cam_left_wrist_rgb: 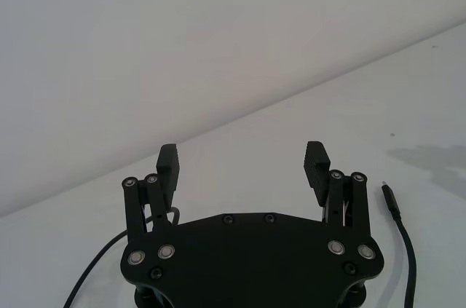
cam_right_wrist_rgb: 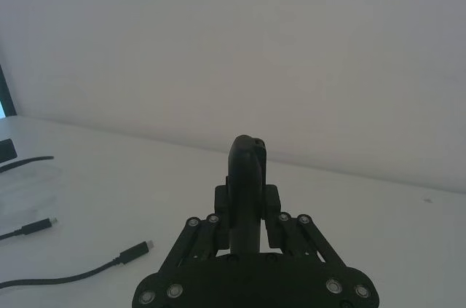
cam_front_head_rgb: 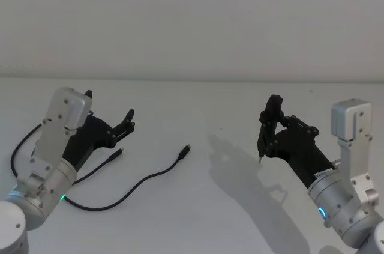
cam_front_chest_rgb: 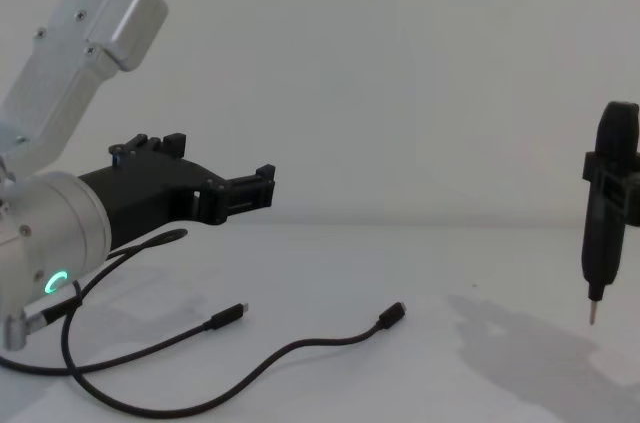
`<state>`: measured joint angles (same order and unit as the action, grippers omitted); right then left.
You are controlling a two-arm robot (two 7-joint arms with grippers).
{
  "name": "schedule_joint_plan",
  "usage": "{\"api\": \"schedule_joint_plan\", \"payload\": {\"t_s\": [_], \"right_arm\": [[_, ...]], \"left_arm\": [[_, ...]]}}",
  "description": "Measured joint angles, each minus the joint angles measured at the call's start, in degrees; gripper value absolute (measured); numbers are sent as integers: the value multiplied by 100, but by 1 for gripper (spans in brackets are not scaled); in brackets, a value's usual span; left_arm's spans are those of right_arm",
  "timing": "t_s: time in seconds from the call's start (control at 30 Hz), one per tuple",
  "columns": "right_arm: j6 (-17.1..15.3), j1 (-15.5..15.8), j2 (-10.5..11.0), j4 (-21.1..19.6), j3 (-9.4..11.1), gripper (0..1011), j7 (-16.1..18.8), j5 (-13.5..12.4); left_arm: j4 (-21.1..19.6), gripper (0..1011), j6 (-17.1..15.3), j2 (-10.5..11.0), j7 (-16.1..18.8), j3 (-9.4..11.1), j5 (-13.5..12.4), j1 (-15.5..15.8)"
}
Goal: Pick up the data cable with the one hand.
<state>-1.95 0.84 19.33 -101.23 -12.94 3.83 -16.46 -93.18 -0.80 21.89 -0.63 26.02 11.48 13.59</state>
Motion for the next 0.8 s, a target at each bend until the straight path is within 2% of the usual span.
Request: {"api": "schedule_joint_plan", "payload": {"t_s": [0.8], "right_arm": [[0, 0, 0, 0, 0, 275, 0, 0]], "left_arm": [[0, 1001, 0, 0, 0, 0, 0, 0]]}}
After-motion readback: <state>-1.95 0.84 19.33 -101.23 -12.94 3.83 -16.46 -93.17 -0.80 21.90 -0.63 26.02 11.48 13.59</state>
